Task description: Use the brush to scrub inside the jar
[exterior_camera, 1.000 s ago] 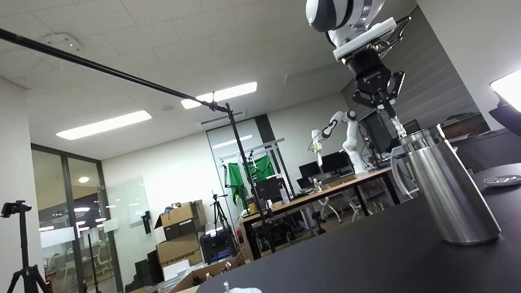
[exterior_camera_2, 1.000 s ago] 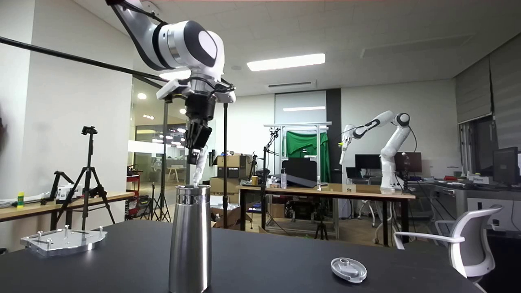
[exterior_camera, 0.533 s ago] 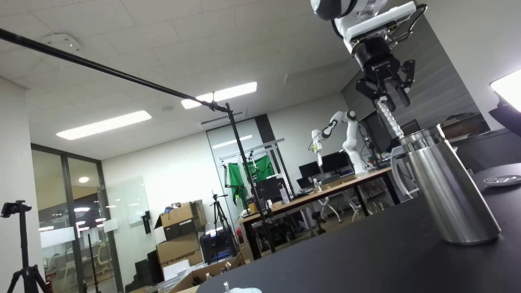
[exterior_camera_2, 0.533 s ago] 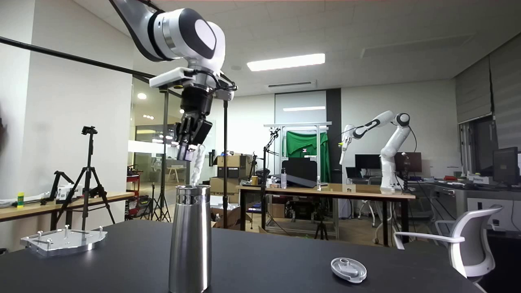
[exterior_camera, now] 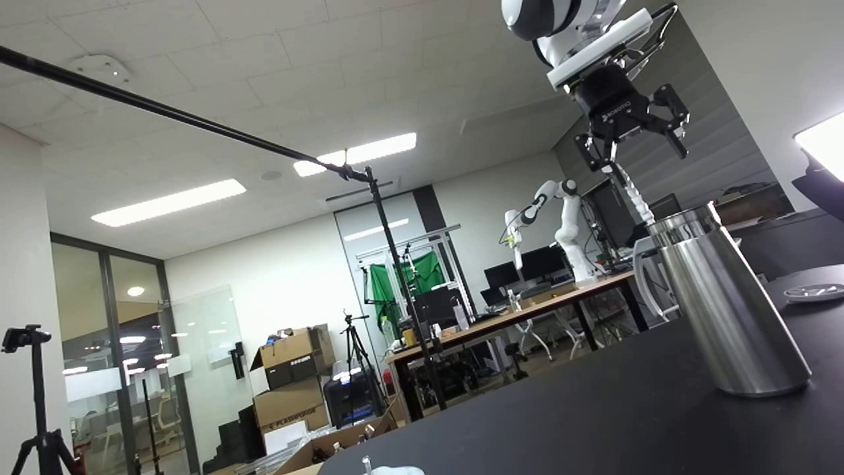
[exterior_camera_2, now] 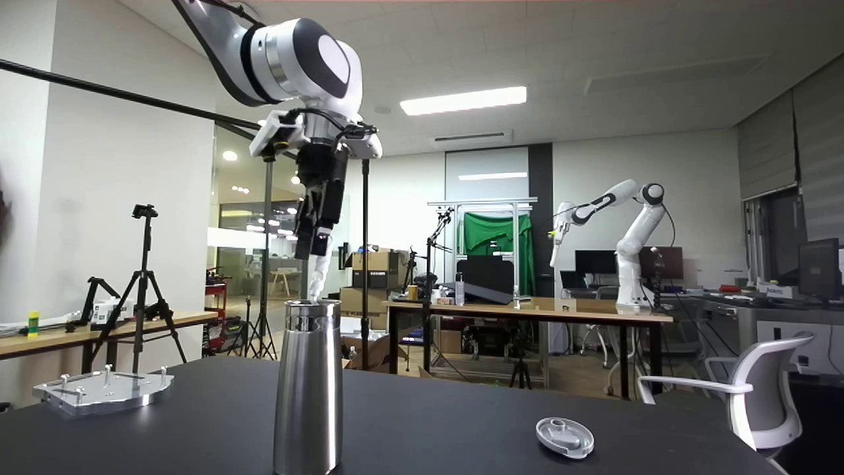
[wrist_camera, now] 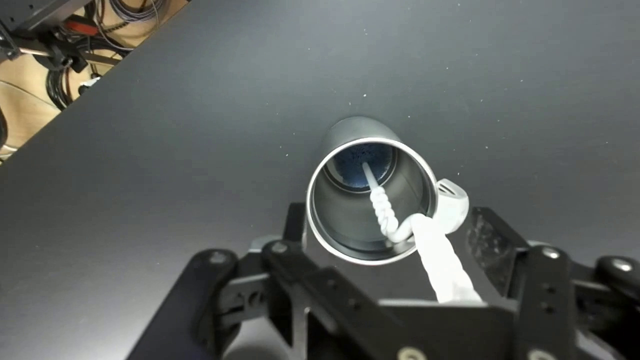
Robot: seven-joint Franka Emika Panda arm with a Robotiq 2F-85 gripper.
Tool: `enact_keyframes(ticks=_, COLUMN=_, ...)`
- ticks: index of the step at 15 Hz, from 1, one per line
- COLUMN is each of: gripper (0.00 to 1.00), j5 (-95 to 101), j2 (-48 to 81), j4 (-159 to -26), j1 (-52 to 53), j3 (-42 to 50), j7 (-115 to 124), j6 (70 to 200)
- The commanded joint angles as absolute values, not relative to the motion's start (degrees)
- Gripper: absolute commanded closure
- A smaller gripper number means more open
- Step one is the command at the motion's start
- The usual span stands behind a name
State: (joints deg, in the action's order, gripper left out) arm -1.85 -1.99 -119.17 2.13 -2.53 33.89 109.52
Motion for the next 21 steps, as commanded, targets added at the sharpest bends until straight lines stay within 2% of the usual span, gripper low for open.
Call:
enact_keyframes(ticks=1, gripper=0.00, j5=0.2, j2=0.8, j4=-115.4, j1=2.6, j3=-3.2, j7=42.4, j6=108.4)
enact_keyframes(ticks=10, gripper=0.00, j5=2.8, j2=4.5, j4=-111.7, j1=3.0, j3=-2.4, j7=51.1, j6=108.6)
enact_keyframes(ticks=11, gripper=0.25, j5=3.3, j2=4.6, j4=-111.6, j1=3.0, j3=-2.3, j7=51.5, j6=108.8)
enact_keyframes(ticks=12, gripper=0.25, j5=3.3, j2=4.7, j4=-111.4, j1=3.0, j3=-2.1, j7=51.6, j6=108.7)
enact_keyframes(ticks=13, gripper=0.31, j5=3.3, j2=4.7, j4=-111.4, j1=3.0, j3=-2.0, j7=51.7, j6=108.7)
enact_keyframes(ticks=14, gripper=0.40, j5=3.1, j2=4.7, j4=-111.3, j1=3.0, j3=-1.9, j7=51.7, j6=108.7)
enact_keyframes(ticks=21, gripper=0.88, j5=2.2, j2=4.4, j4=-111.7, j1=2.9, j3=-1.7, j7=50.3, j6=108.4)
